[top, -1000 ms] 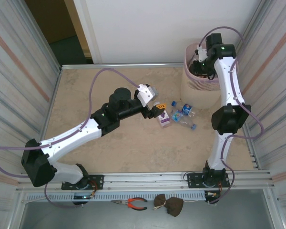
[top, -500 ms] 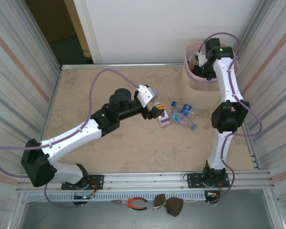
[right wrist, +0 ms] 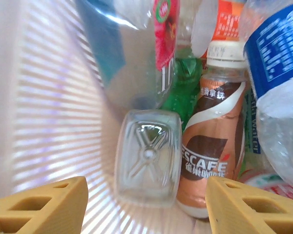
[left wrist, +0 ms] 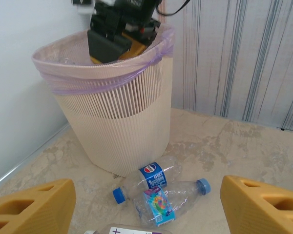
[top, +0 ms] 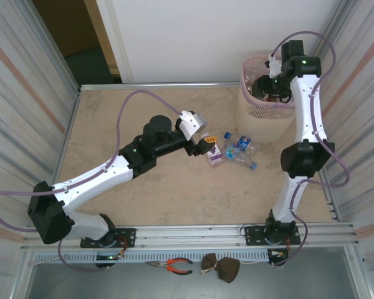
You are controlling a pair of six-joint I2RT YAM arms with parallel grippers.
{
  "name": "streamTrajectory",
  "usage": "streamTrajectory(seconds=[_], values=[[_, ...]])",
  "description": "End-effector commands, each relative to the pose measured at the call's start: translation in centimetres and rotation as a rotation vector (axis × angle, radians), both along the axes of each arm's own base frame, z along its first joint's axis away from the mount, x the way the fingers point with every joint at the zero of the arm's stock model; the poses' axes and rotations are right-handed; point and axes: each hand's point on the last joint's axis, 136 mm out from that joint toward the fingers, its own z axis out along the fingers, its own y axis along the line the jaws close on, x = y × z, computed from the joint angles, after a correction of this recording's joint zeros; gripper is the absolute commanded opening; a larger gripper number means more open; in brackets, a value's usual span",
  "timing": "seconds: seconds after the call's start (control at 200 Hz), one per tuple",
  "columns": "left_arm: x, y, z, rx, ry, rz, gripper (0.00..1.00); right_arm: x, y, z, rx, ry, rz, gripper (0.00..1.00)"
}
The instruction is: Put the plastic bottles in the bin
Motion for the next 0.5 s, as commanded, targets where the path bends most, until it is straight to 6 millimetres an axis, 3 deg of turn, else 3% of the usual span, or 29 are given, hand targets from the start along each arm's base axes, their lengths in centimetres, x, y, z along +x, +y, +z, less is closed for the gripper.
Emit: streamTrajectory(seconds=[0.0, 0.13, 0.286, 0.496], values=[[-0.3, 0.5, 1.8, -0.035, -0.019, 0.011, 0.78, -1.7, 0.2, 5.4, 0.039, -0.132, -0.015, 0.64], [-0.2, 0.4, 1.7, -0.033, -0.009, 0.009, 0.77, -1.5, 0.3, 7.5, 0.061, -0.215, -0.025, 0.59], [-0.2, 0.4, 1.6, -0.032, 0.006, 0.013, 0.77, 1.1, 0.4, 9.1, 0.112, -0.329, -0.049, 0.44], [0.6, 0.3, 0.3, -0.014, 0.077, 0.052, 0.75, 5.4, 1.7, 8.7, 0.229, -0.391, -0.029, 0.25]])
